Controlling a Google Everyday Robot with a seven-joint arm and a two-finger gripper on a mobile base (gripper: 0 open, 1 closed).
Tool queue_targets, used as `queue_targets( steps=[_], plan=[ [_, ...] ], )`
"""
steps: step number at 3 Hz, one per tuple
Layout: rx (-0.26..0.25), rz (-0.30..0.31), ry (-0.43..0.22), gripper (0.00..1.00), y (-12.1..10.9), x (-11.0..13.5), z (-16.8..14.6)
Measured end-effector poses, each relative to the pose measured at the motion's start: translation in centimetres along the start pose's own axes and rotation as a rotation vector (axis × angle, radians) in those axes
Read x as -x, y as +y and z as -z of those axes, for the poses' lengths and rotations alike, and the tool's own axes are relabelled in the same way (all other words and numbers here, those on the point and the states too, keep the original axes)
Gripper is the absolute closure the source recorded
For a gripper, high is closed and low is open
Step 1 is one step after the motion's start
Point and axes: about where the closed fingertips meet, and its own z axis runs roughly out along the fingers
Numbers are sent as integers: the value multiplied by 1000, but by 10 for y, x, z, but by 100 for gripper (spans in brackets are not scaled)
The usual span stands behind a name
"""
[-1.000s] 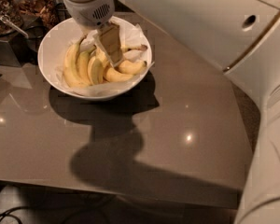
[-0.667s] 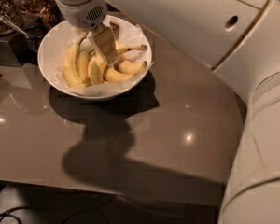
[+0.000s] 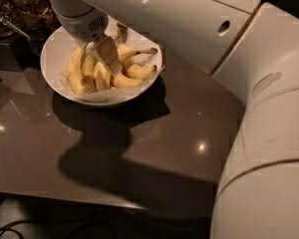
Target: Pick banana from white bowl
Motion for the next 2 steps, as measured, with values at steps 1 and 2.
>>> queue_targets(
  steps=[1, 2],
  plan=[
    [22, 26, -10, 30, -1, 5, -15],
    [40, 50, -13, 30, -1, 7, -28]
  ],
)
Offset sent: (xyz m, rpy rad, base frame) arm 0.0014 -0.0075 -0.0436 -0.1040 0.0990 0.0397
